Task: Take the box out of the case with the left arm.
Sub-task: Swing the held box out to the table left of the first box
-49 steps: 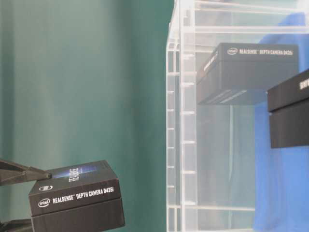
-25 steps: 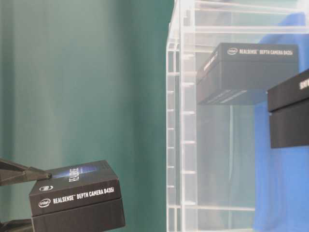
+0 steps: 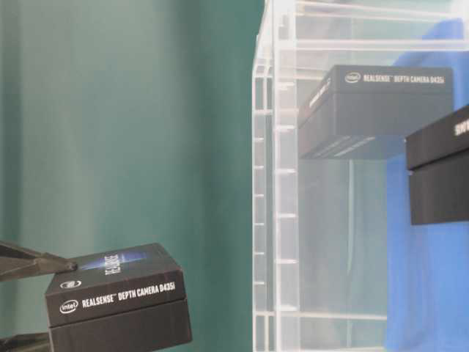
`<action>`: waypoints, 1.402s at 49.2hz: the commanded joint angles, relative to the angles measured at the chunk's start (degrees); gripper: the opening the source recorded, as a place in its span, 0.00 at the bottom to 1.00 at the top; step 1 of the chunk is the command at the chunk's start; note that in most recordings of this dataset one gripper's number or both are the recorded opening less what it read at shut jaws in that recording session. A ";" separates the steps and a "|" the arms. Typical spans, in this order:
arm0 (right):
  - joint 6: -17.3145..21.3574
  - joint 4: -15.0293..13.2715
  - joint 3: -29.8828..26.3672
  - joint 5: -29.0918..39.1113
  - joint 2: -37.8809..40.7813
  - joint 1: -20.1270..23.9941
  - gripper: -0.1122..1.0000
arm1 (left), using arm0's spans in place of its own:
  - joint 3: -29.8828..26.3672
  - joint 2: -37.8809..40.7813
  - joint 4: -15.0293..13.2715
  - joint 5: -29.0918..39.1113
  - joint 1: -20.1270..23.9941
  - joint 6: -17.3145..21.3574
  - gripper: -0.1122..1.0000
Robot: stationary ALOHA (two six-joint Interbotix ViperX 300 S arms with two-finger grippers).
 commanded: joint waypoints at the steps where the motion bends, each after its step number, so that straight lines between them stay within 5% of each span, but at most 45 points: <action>1: 0.00 -0.09 -0.53 -0.26 -0.09 -0.09 0.10 | -1.32 -1.05 0.09 -0.26 -1.93 -1.05 0.64; 40: -0.09 -0.09 -0.44 -0.97 -0.09 0.00 0.10 | -0.70 -0.88 0.00 -2.46 -23.03 -23.82 0.64; 69: -0.09 -0.09 -0.44 -0.79 -0.09 0.00 0.10 | -0.18 -0.88 0.00 -2.90 -23.73 -24.87 0.64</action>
